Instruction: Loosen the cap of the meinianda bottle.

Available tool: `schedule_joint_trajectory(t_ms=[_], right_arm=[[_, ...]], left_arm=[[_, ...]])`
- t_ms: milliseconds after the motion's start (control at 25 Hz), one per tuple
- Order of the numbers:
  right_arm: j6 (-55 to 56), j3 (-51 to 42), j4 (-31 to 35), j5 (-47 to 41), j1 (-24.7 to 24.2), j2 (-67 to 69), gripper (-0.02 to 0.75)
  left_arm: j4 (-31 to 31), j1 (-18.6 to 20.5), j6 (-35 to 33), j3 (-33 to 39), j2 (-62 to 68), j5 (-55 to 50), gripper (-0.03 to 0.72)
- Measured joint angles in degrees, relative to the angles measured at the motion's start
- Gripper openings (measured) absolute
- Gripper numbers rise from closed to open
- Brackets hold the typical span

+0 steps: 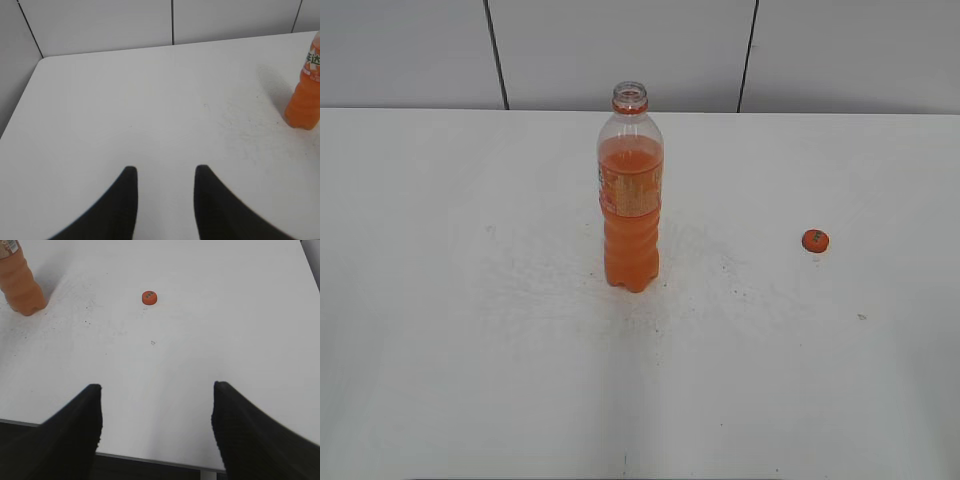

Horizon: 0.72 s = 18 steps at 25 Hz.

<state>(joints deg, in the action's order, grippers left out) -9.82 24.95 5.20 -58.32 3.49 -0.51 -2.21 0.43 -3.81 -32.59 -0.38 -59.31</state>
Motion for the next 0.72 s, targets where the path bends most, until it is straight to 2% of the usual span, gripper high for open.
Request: schedule_joint_trajectory(t_ms=[720], right_arm=[[0.0,0.0,0.0,0.0,-0.02,0.0,0.514]], left_arm=[[0.0,0.0,0.0,0.0,0.0,0.0,0.244]])
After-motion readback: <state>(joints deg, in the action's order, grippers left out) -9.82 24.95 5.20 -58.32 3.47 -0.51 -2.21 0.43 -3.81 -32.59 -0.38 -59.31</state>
